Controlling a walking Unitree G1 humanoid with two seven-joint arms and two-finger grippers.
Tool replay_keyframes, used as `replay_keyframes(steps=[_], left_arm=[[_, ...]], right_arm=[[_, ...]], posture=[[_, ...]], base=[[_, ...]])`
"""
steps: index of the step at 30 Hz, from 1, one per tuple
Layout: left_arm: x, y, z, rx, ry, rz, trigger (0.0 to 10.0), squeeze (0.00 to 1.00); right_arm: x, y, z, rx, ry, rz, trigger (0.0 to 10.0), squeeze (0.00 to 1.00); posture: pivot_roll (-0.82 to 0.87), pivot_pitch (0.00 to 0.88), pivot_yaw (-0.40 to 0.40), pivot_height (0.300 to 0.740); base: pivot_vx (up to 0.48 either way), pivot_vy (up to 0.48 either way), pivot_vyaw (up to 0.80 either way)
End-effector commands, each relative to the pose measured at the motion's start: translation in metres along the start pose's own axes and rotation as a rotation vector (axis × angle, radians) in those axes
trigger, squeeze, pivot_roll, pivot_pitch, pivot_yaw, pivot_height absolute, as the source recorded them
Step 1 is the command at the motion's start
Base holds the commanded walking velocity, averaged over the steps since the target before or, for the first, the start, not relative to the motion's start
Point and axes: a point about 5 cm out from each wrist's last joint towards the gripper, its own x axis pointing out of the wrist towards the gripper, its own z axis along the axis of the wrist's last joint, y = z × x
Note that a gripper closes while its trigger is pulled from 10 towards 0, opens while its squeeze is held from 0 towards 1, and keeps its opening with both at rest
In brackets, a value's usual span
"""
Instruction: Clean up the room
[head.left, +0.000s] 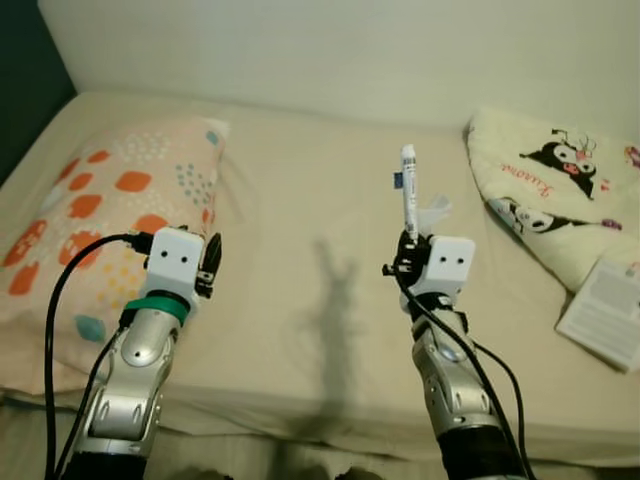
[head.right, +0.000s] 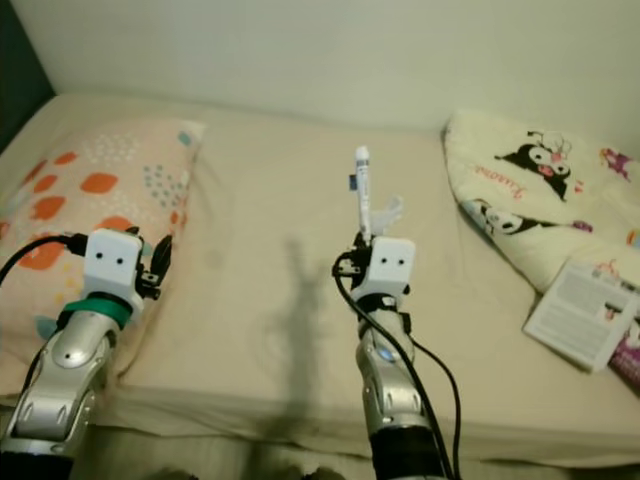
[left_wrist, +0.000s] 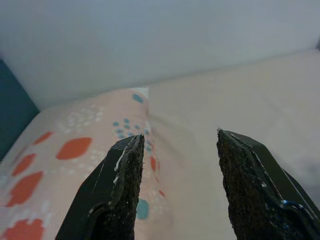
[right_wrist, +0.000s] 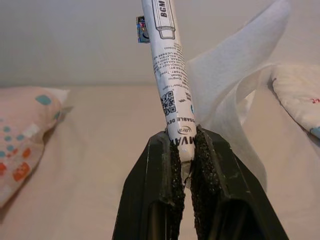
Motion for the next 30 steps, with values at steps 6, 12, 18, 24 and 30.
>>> replay_keyframes(steps=[6, 12, 18, 24, 30], left_arm=[[-0.001, 0.0, -0.005, -0.017, 0.013, 0.003, 10.0, 0.0], [-0.002, -0.002, -0.008, -0.012, 0.018, 0.004, 10.0, 0.0], [-0.002, -0.002, -0.009, -0.019, 0.02, 0.011, 10.0, 0.0], [-0.002, 0.0, -0.01, -0.02, 0.022, 0.017, 10.0, 0.0], [-0.002, -0.001, -0.009, -0.022, 0.019, 0.018, 10.0, 0.0]], right_arm=[[-0.003, -0.004, -0.008, 0.0, 0.037, -0.019, 10.0, 0.0], [-0.003, -0.001, -0.013, -0.008, 0.059, -0.009, 10.0, 0.0], [-0.005, 0.001, -0.017, -0.005, 0.066, -0.002, 10.0, 0.0], [-0.006, 0.001, -0.019, -0.004, 0.072, -0.002, 10.0, 0.0], [-0.006, 0.0, -0.019, -0.005, 0.074, -0.002, 10.0, 0.0]], posture=[[0.12, 0.0, -0.028, 0.736], [0.12, 0.0, -0.027, 0.74], [0.12, 0.0, -0.027, 0.74], [0.13, 0.0, -0.025, 0.74], [0.13, 0.0, -0.025, 0.74]], base=[[0.0, 0.0, 0.0], [0.0, 0.0, 0.0], [-0.2, 0.0, 0.0], [-0.331, 0.0, 0.0], [-0.432, 0.0, 0.0]])
